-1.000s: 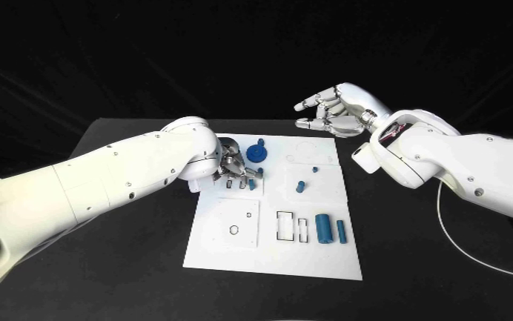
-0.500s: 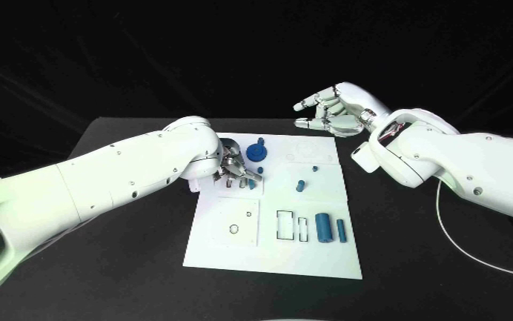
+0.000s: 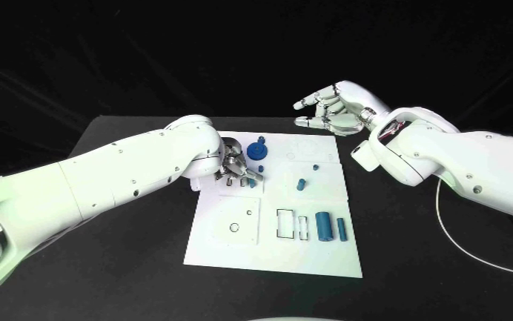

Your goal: Assemble the parts on the task board

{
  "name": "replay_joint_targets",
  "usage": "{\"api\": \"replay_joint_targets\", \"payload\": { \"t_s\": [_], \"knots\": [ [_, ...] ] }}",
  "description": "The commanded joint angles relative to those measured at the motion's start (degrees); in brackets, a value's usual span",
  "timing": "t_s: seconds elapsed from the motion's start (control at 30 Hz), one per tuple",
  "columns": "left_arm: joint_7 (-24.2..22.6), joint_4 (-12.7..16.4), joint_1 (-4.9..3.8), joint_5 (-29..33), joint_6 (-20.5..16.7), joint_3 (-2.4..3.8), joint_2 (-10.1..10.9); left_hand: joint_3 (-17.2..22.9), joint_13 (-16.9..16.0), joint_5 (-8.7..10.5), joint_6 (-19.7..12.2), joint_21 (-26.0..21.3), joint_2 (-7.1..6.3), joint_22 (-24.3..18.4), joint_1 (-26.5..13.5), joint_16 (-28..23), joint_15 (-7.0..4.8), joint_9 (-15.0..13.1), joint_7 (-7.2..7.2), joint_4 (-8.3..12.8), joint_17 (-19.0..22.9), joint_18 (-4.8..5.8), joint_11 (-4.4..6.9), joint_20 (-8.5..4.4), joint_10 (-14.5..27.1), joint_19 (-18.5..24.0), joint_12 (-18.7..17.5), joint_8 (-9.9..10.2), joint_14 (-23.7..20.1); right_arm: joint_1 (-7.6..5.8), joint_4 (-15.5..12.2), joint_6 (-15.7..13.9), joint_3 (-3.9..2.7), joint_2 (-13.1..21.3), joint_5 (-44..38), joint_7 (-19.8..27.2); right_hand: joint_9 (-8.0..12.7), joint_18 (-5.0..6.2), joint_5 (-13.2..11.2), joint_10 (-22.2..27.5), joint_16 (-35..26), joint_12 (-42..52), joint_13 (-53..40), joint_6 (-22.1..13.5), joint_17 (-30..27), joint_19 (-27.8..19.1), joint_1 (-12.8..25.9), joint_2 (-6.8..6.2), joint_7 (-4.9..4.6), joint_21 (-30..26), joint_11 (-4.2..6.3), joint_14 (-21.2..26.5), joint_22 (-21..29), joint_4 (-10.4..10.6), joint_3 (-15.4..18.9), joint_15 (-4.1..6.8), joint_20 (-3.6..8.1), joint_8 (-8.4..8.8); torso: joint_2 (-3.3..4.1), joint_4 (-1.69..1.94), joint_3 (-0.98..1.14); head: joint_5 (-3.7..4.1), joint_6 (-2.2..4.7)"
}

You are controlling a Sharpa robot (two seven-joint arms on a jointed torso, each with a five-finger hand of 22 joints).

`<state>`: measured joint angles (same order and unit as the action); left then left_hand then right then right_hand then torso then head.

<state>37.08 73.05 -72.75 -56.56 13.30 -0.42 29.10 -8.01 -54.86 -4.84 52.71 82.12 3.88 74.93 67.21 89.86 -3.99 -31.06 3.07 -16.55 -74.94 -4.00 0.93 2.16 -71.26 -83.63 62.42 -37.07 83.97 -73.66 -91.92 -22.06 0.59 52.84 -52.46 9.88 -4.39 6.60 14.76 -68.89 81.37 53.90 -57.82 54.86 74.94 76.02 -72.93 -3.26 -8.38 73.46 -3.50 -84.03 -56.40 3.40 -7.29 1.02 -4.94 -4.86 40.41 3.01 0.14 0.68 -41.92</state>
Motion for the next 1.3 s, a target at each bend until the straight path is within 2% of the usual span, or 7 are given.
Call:
{"api": "replay_joint_targets", "payload": {
  "t_s": [0.03,0.6,1.03,1.13,1.2,1.23,1.3],
  "knots": [
    [-0.2,0.2,-0.04,0.4,0.7,0.01,-0.1,0.2,-0.1,-0.24,-0.3,0.4,0.04,1.4,0.6,0.1,-0.23,-0.2,-0.07,0.3,-15.1,1.18,-0.03,-0.01,-0.3,-0.6,0.2,-0.3,6.0,0.0,0.1,0.6,0.0,-0.1,0.0,-0.1,0.0,-0.26,0.4,0.1,-0.4,-0.4,0.1,0.4,1.2,-0.2,0.2,-0.05,-0.06,-0.3,0.18,-3.0,0.1,0.1,0.3,0.13,0.17,-0.22,0.02,0.03,0.01,0.07,-0.02],
    [-0.3,0.1,-0.04,1.0,1.1,0.01,-0.2,5.6,-0.1,-0.41,-1.5,0.6,2.08,2.0,8.4,0.1,-0.65,-2.3,-0.56,2.8,-15.1,1.24,0.45,-0.39,-0.2,-0.7,0.0,-0.6,6.0,0.02,0.1,0.9,0.02,-0.2,0.0,-0.2,0.0,-0.25,0.5,0.1,-0.4,-0.4,0.1,0.4,1.1,-0.2,0.2,0.04,-0.04,-0.3,0.19,-3.0,0.2,0.2,0.3,0.14,0.18,-0.26,0.01,0.0,0.05,0.13,-0.24],
    [-0.4,0.2,-0.04,1.2,2.1,0.0,0.0,12.4,0.2,-0.77,-2.3,0.5,1.89,1.9,12.9,0.1,-0.96,-2.9,-0.84,4.5,-15.1,1.18,0.75,-0.69,0.2,-0.5,-0.8,0.4,6.0,0.02,0.1,1.2,0.04,-0.2,0.0,-0.2,0.0,-0.25,0.6,0.0,-0.5,-0.2,0.0,0.5,1.1,-0.2,0.2,0.08,-0.01,-0.3,0.22,-3.0,0.2,0.2,0.3,0.16,0.19,-0.3,0.01,-0.02,0.05,0.18,-0.39],
    [-0.5,0.3,-0.04,1.4,2.1,0.0,0.2,18.0,0.7,-3.12,-2.9,0.5,0.18,2.0,15.4,0.1,-0.99,-2.9,-0.57,6.0,-15.1,1.19,0.67,-0.85,0.7,-0.5,-1.7,1.2,6.0,0.02,0.2,1.2,0.04,-0.2,0.1,-0.2,0.0,-0.25,0.6,0.0,-0.5,-0.2,0.0,0.5,1.1,-0.2,0.2,0.08,-0.01,-0.3,0.22,-3.0,0.2,0.2,0.3,0.16,0.19,-0.3,0.03,0.03,0.04,0.29,-0.48],
    [-0.5,0.4,-0.04,1.6,2.1,0.01,0.4,26.4,1.2,-4.59,-3.0,0.3,-3.55,1.9,14.8,0.1,-0.3,-3.4,-0.17,6.1,-15.1,1.04,-0.15,-1.03,0.5,-0.4,-2.5,1.4,6.0,0.02,0.2,1.2,0.05,-0.2,0.1,-0.1,0.0,-0.25,0.6,0.0,-0.5,-0.2,0.0,0.5,1.1,-0.2,0.2,0.08,-0.01,-0.3,0.22,-3.0,0.2,0.2,0.3,0.16,0.19,-0.3,0.03,0.08,0.03,0.33,-0.45],
    [-0.6,0.4,-0.04,1.6,2.0,0.01,0.5,28.2,1.3,-5.34,-3.0,0.3,-4.61,1.9,14.7,0.1,-0.52,-3.6,-0.07,6.5,-15.1,1.17,0.29,-0.61,0.5,-0.3,-2.7,1.4,6.0,0.02,0.2,1.2,0.05,-0.2,0.1,-0.1,0.0,-0.25,0.6,0.0,-0.5,-0.2,0.0,0.5,1.1,-0.2,0.2,0.08,-0.01,-0.3,0.22,-3.0,0.2,0.2,0.3,0.16,0.19,-0.3,0.02,0.09,0.03,0.34,-0.46],
    [-0.6,0.6,-0.04,1.8,1.8,0.01,0.7,37.3,1.4,-7.73,-2.9,0.3,-8.95,1.9,11.5,0.1,-0.33,-4.7,0.55,6.7,-15.1,1.05,0.31,-0.53,0.1,-0.3,-2.9,0.9,6.0,0.02,0.2,1.3,0.06,-0.2,0.1,-0.1,0.0,-0.25,0.6,0.0,-0.5,-0.2,0.0,0.5,1.1,-0.2,0.2,0.08,-0.01,-0.3,0.22,-3.0,0.2,0.2,0.3,0.16,0.19,-0.3,0.02,0.09,0.03,0.35,-0.49]
  ]
}}
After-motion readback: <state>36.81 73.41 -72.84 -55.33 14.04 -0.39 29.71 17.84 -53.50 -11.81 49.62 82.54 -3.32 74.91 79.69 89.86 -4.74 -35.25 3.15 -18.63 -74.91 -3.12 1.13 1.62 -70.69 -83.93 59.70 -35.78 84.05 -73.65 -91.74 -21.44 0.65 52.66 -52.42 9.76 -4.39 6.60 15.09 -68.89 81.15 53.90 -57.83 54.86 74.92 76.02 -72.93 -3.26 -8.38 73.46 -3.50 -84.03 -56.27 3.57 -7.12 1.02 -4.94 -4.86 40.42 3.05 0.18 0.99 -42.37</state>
